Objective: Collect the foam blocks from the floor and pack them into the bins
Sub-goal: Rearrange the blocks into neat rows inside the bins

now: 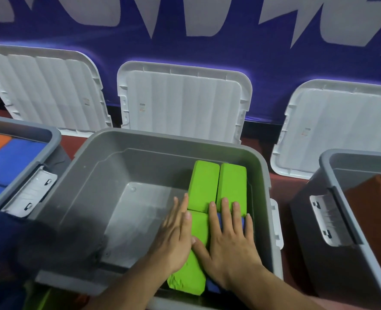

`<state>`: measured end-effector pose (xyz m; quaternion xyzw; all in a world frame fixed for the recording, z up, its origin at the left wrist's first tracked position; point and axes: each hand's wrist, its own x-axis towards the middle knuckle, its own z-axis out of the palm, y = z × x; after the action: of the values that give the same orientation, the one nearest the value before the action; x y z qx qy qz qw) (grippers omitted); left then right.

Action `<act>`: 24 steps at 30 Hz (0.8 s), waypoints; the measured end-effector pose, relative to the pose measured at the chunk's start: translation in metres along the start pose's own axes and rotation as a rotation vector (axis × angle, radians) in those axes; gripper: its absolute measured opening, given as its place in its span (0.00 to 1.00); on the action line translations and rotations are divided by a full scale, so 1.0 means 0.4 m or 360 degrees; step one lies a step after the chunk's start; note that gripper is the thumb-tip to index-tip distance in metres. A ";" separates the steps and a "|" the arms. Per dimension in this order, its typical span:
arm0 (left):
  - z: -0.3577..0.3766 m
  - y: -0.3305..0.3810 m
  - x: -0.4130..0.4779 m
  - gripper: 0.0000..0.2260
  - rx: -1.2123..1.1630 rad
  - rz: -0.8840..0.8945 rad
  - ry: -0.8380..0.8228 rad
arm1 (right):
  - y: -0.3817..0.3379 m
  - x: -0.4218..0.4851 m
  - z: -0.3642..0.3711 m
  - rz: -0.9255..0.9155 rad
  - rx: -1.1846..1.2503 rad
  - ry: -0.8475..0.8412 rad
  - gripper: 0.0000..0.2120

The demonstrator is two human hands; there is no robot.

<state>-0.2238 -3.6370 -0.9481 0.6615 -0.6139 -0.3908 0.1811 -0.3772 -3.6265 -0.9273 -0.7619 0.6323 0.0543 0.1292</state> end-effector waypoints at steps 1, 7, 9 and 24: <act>-0.006 0.004 0.003 0.22 0.0048 0.0002 0.0000 | 0.005 0.002 0.003 -0.0024 -0.0023 0.0083 0.43; 0.004 0.075 0.048 0.24 0.0253 0.0240 0.0122 | 0.030 0.015 0.018 -0.0028 -0.0073 0.0268 0.39; 0.022 0.070 0.058 0.29 0.0302 0.0302 0.0163 | 0.034 0.019 0.028 -0.0043 -0.0069 0.0307 0.38; -0.010 0.066 0.042 0.32 0.0278 0.0172 0.0120 | 0.030 0.027 -0.019 -0.0105 0.0020 -0.0061 0.45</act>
<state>-0.2393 -3.6588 -0.9316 0.6548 -0.6733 -0.3004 0.1665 -0.3873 -3.6406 -0.9240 -0.7803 0.6046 0.0607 0.1478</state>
